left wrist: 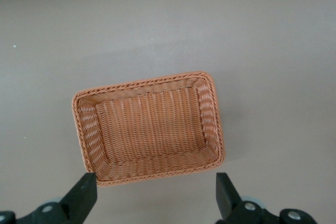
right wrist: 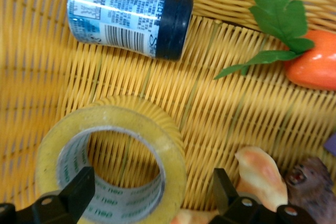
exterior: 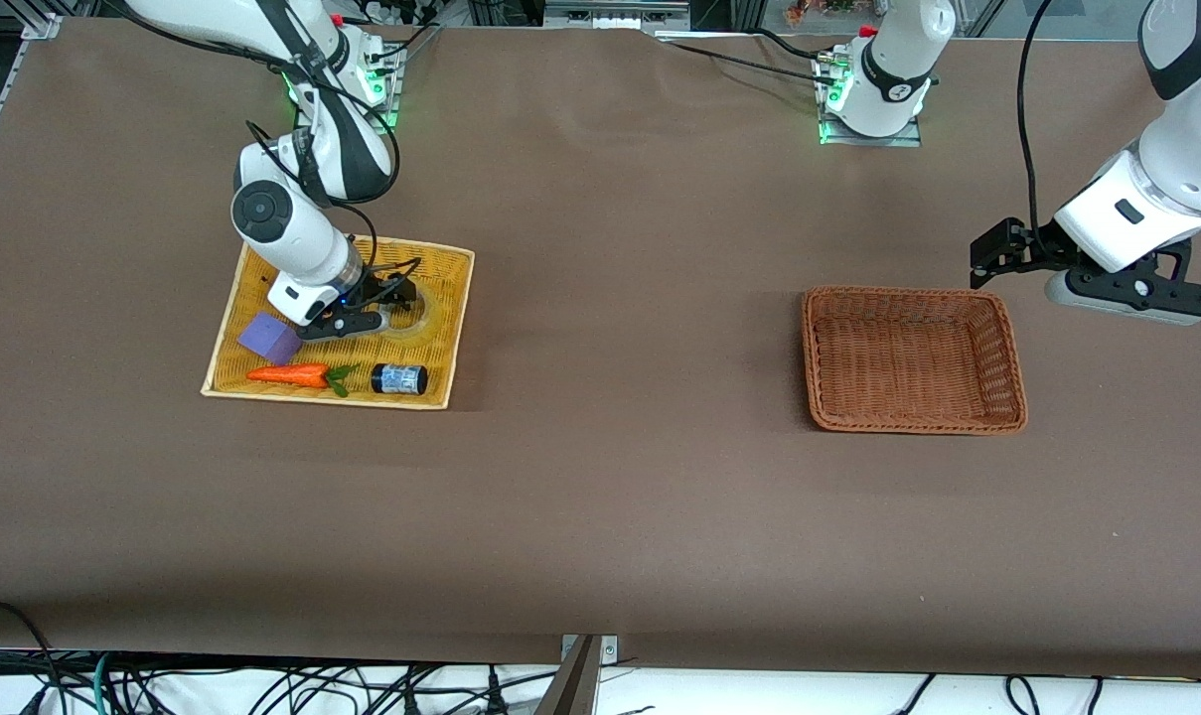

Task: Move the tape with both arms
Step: 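Reach the right gripper down to the yellow tape roll in the tray, then grasp the tape roll with the right gripper and carry it toward the basket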

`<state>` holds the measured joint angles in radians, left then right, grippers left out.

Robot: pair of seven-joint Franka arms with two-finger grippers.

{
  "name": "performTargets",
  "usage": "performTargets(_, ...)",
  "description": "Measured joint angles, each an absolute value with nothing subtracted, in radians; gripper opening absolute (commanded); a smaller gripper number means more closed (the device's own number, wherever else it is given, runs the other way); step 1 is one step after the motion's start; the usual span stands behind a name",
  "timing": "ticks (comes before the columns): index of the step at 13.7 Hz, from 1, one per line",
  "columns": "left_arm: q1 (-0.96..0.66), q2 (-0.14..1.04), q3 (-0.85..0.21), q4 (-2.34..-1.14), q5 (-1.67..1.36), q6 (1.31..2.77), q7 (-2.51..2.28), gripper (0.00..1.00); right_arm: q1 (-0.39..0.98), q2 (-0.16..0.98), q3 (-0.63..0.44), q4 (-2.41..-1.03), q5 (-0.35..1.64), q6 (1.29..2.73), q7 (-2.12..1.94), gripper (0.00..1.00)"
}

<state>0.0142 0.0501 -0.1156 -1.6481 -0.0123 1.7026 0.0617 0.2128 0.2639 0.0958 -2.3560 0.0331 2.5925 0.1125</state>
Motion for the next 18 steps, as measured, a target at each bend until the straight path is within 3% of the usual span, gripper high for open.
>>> performTargets(1,0.014,0.05,-0.116,-1.648,-0.012,1.703,0.062,1.0,0.213,0.275,0.096,-2.356,0.032,2.604,0.112,0.63)
performTargets(3,0.014,0.05,-0.116,-1.648,-0.012,1.703,0.062,1.0,0.213,0.29,0.096,-2.356,0.032,2.612,0.112,0.14)
performTargets(4,0.014,0.05,-0.116,-1.648,-0.012,1.703,0.062,1.0,0.213,0.294,0.096,-2.356,0.032,2.612,0.112,0.0)
performTargets(10,0.015,0.05,-0.116,-1.648,-0.012,1.703,0.062,1.0,0.214,0.257,0.096,-2.332,0.026,2.578,0.112,0.0)
performTargets(13,0.015,0.05,-0.116,-1.648,-0.012,1.703,0.062,1.0,0.214,0.188,0.096,-2.253,0.02,2.421,0.111,0.0)
performTargets(16,0.015,0.05,-0.115,-1.648,-0.012,1.703,0.062,1.0,0.245,0.148,0.098,-2.072,0.018,2.192,0.109,0.0)
performTargets(18,0.015,0.05,-0.115,-1.648,-0.012,1.703,0.062,1.0,0.32,0.16,0.101,-1.96,0.02,2.113,0.145,0.0)
